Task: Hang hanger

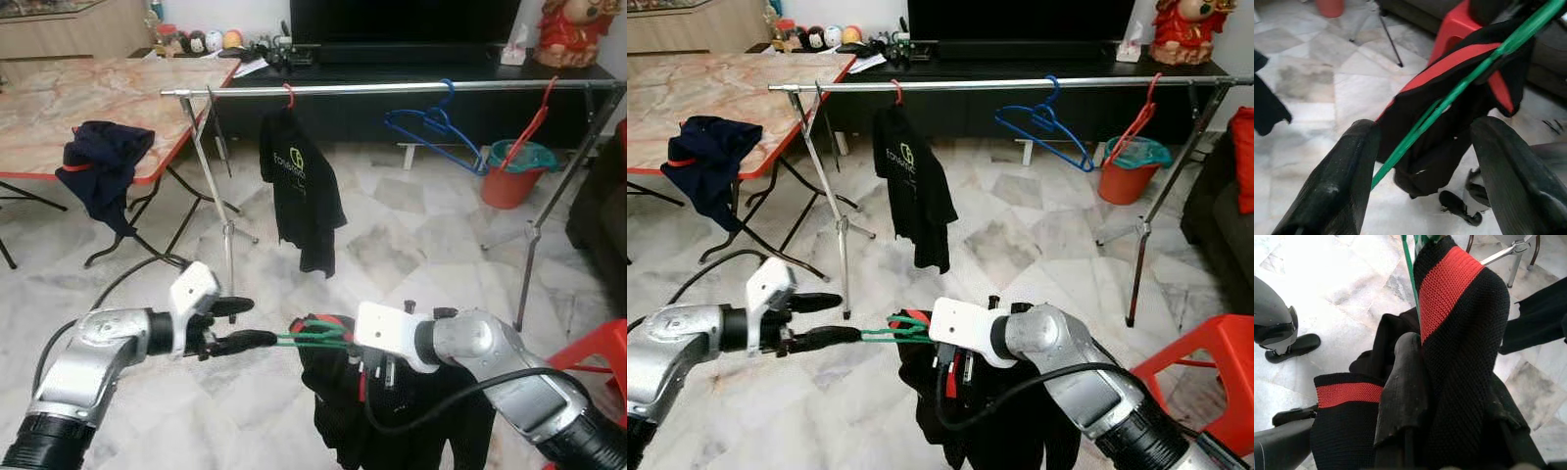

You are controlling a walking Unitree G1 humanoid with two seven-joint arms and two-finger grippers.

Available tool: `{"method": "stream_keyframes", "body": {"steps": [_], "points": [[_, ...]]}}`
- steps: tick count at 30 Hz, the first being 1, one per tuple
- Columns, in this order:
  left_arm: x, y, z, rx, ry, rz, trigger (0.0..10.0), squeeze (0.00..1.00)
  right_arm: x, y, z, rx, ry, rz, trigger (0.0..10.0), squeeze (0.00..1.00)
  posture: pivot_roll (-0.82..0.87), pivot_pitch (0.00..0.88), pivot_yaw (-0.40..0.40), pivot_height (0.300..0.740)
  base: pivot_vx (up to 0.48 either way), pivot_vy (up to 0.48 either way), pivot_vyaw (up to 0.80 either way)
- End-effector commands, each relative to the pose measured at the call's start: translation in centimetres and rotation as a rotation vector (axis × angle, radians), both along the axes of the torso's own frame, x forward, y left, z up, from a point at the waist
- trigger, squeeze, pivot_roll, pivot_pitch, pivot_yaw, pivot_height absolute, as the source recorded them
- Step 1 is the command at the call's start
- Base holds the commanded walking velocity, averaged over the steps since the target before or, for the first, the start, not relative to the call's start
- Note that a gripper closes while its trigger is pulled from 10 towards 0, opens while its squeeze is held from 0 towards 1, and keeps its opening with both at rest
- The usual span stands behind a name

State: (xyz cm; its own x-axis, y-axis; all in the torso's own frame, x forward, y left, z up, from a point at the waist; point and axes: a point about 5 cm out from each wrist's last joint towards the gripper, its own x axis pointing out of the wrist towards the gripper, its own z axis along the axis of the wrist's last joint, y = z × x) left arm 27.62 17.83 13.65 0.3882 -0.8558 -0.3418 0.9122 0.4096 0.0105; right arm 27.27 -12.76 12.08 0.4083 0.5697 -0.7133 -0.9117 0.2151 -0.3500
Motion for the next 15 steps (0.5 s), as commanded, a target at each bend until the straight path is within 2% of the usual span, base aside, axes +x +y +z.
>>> {"method": "stream_keyframes", "body": {"steps": [1, 6, 15], "points": [[0.0, -0.2, 0.4, 0.008, -0.007, -0.01, 10.0, 0.0, 0.2, 0.4, 0.7, 0.01, -0.025, 0.03, 10.0, 0.0, -0.18, 0.0, 0.047, 0.74, 0.0, 0.0, 0.0], [-0.4, -1.8, 0.6, 0.005, 0.024, -0.059, 10.0, 0.0, 0.2, 1.0, 1.5, 0.036, -0.035, 0.076, 10.0, 0.0, -0.18, 0.0, 0.052, 0.74, 0.0, 0.0, 0.0], [-0.7, -3.0, 0.5, 0.003, 0.036, -0.097, 10.0, 0.0, 0.2, 1.6, 1.9, 0.046, -0.043, 0.107, 10.0, 0.0, -0.18, 0.0, 0.052, 0.74, 0.0, 0.0, 0.0]]}}
